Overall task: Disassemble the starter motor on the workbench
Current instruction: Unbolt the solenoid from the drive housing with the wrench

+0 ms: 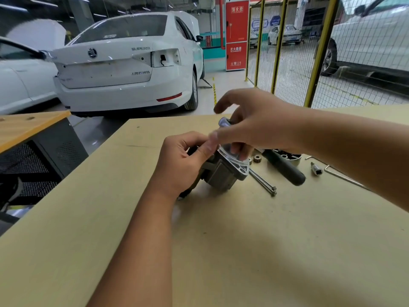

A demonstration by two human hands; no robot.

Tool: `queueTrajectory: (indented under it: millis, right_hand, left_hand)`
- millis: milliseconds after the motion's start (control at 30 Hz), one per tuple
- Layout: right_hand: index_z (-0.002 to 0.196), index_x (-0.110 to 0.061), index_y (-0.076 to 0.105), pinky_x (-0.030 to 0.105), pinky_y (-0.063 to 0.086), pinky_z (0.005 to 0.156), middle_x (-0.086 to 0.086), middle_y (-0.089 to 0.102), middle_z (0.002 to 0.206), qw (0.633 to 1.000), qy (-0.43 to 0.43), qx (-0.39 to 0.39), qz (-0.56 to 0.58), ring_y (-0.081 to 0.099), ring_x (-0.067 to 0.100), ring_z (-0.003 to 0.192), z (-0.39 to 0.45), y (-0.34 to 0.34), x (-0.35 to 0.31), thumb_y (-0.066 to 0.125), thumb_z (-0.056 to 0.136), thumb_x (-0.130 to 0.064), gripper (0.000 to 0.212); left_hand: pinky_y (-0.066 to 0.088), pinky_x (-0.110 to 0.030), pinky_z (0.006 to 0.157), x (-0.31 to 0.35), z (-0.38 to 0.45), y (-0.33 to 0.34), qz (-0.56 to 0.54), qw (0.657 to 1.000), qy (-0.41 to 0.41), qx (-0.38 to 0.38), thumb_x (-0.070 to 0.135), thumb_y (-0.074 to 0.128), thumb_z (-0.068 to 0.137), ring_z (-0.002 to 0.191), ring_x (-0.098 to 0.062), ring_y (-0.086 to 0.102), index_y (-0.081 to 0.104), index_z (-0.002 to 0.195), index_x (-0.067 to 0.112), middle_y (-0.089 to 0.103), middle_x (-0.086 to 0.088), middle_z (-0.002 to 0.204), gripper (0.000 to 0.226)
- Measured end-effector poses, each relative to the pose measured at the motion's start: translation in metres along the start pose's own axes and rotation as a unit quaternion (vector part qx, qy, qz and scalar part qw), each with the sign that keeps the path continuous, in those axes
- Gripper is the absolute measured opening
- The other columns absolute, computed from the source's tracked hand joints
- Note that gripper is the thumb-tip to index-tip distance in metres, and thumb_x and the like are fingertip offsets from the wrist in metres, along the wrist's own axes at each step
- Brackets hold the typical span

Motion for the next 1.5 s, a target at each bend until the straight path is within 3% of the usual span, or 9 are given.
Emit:
queueTrajectory:
  millis: [333,433,533,600,800,967,1267,1433,1500]
  right_hand:
    - [0.107,-0.001,0.062,0.037,0.062,0.060,0.021,0.075,0.078,0.979,0.072,-0.026,0.187,0.076,0.034,0.069,-0.022,-0.004,0.007,0.080,0.078,0.004,0.034]
    - [0.115,-0.019,0.064,0.037,0.063,0.058,0.006,0.077,0.083,1.000,-0.012,-0.004,-0.021,0.076,0.020,0.068,-0.021,-0.013,-0.001,0.080,0.082,-0.003,0.040]
    - [0.122,-0.027,0.064,0.045,0.061,0.073,-0.001,0.073,0.101,0.946,-0.120,0.079,-0.291,0.070,0.020,0.084,-0.021,-0.019,-0.010,0.074,0.089,-0.013,0.037]
    - [0.127,-0.025,0.061,0.045,0.058,0.075,0.005,0.072,0.105,0.928,-0.139,0.092,-0.334,0.066,0.026,0.088,-0.022,-0.015,-0.008,0.069,0.094,-0.020,0.035]
    - [0.110,-0.027,0.063,0.029,0.056,0.050,0.006,0.071,0.075,0.996,0.007,0.079,0.049,0.069,0.016,0.055,-0.022,-0.011,0.008,0.085,0.078,-0.024,0.038]
    - [0.108,-0.032,0.061,0.021,0.038,0.051,-0.008,0.062,0.077,0.978,-0.080,0.104,-0.161,0.058,0.006,0.061,-0.021,-0.013,-0.007,0.077,0.088,-0.026,0.026]
    - [0.099,-0.027,0.068,0.011,0.038,0.040,-0.004,0.065,0.064,0.987,-0.105,0.098,-0.076,0.057,0.000,0.046,-0.017,-0.010,0.006,0.075,0.090,-0.014,0.017]
    - [0.111,-0.026,0.065,0.032,0.048,0.044,0.017,0.069,0.081,0.962,-0.150,0.219,0.061,0.056,0.031,0.053,-0.020,-0.062,0.001,0.069,0.095,-0.016,0.019]
    - [0.127,-0.037,0.055,0.032,0.050,0.050,0.019,0.066,0.091,0.962,-0.154,0.218,0.062,0.057,0.027,0.061,-0.014,-0.065,-0.004,0.062,0.100,-0.015,0.035]
  left_hand:
    - [0.054,-0.025,0.073,-0.008,-0.001,-0.002,-0.023,1.000,-0.011,0.011,0.014,0.071,0.098,0.078,-0.017,0.068,0.081,0.098,0.010,0.077,-0.001,0.083,0.010]
    - [0.056,-0.022,0.074,-0.010,-0.002,-0.002,-0.040,0.999,-0.033,-0.005,0.016,0.070,0.098,0.080,-0.009,0.068,0.080,0.097,0.017,0.076,0.004,0.083,0.009]
    - [0.060,-0.028,0.080,-0.008,-0.001,0.001,-0.036,0.999,-0.026,-0.023,0.009,0.069,0.098,0.084,-0.013,0.068,0.078,0.095,0.015,0.076,-0.004,0.088,0.012]
    - [0.060,-0.030,0.080,-0.008,0.000,0.001,-0.043,0.999,-0.027,-0.019,0.008,0.069,0.097,0.083,-0.014,0.068,0.077,0.093,0.018,0.076,-0.003,0.086,0.014]
    - [0.059,-0.025,0.075,-0.007,-0.002,0.000,-0.024,0.999,-0.032,0.004,0.013,0.075,0.095,0.083,-0.023,0.071,0.079,0.096,0.012,0.076,-0.001,0.084,0.004]
    - [0.060,-0.026,0.079,-0.004,-0.002,0.002,-0.049,0.998,-0.037,-0.009,0.012,0.068,0.099,0.088,-0.026,0.071,0.078,0.097,0.018,0.077,-0.003,0.088,0.012]
    - [0.060,-0.029,0.077,-0.001,-0.002,-0.002,-0.002,0.999,-0.027,0.027,0.008,0.066,0.100,0.080,-0.023,0.070,0.077,0.091,0.012,0.075,-0.002,0.079,0.015]
    - [0.059,-0.027,0.077,-0.004,-0.002,-0.003,-0.016,0.999,-0.027,0.035,0.009,0.067,0.100,0.078,-0.015,0.069,0.078,0.092,0.014,0.076,-0.002,0.079,0.014]
    - [0.060,-0.031,0.080,-0.006,-0.002,-0.003,-0.015,0.999,-0.025,0.037,0.016,0.070,0.096,0.080,-0.017,0.071,0.078,0.092,0.020,0.077,0.001,0.079,0.011]
Point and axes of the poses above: each hand's wrist, its own z-axis towards the middle knuckle, its own y-axis out of the palm, x = y × z, the point moved 9 cm from there along z, towards the middle knuckle
